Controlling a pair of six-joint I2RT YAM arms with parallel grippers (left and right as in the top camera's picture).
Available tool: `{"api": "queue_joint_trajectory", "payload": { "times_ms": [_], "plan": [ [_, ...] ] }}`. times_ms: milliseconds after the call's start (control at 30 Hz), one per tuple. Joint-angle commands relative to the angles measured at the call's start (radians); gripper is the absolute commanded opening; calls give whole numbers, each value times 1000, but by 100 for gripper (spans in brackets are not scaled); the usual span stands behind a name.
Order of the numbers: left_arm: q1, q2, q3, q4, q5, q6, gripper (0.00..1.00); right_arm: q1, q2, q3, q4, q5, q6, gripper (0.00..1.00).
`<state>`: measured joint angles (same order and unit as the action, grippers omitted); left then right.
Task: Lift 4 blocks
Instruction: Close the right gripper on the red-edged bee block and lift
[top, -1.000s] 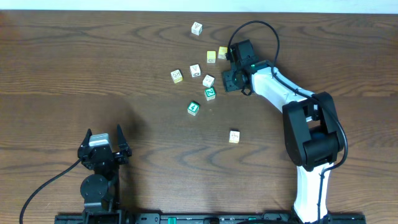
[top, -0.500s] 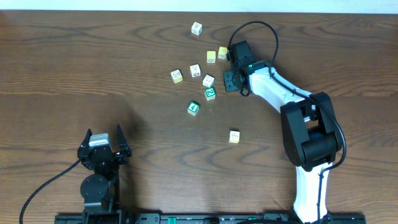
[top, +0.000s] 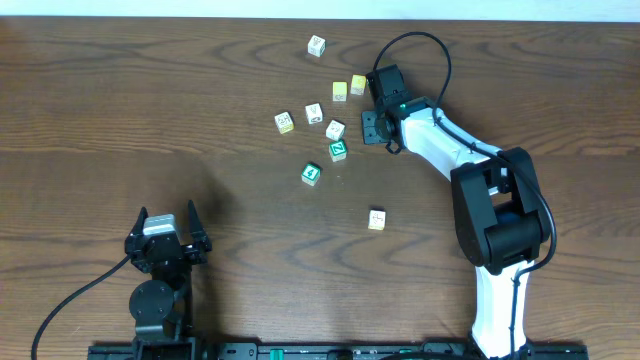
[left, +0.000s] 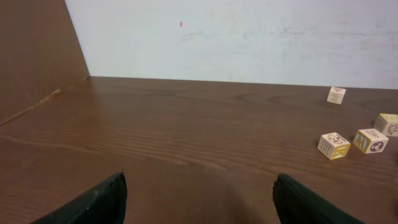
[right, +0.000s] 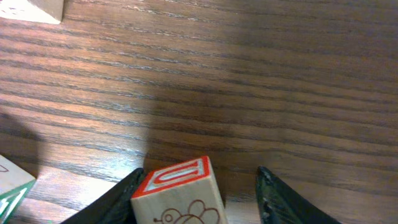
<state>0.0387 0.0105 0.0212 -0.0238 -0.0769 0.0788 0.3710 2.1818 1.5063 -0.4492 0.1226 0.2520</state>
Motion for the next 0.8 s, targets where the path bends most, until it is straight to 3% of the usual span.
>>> {"api": "queue_joint_trajectory", "payload": {
  "times_ms": [0,200,400,500,667,767],
  "plan": [
    [5,-5,-17,-43,-13,-5,75,9,16,3,5,-24,-10,49],
    [5,-5,-17,-43,-13,-5,76,24,16,3,3,-72,-9,36],
    [5,-5,-17,-43,-13,-5,75,50,16,3,-17,-60,71,35],
    [5,-5,-17,-43,-13,-5,75,60,16,3,-20,-57,92,40],
    [5,-5,-17,-43,-13,-5,75,66,16,3,-18,32,80,61],
    [5,-5,-17,-43,-13,-5,76,62,16,3,-5,38,18,66]
  ]
}}
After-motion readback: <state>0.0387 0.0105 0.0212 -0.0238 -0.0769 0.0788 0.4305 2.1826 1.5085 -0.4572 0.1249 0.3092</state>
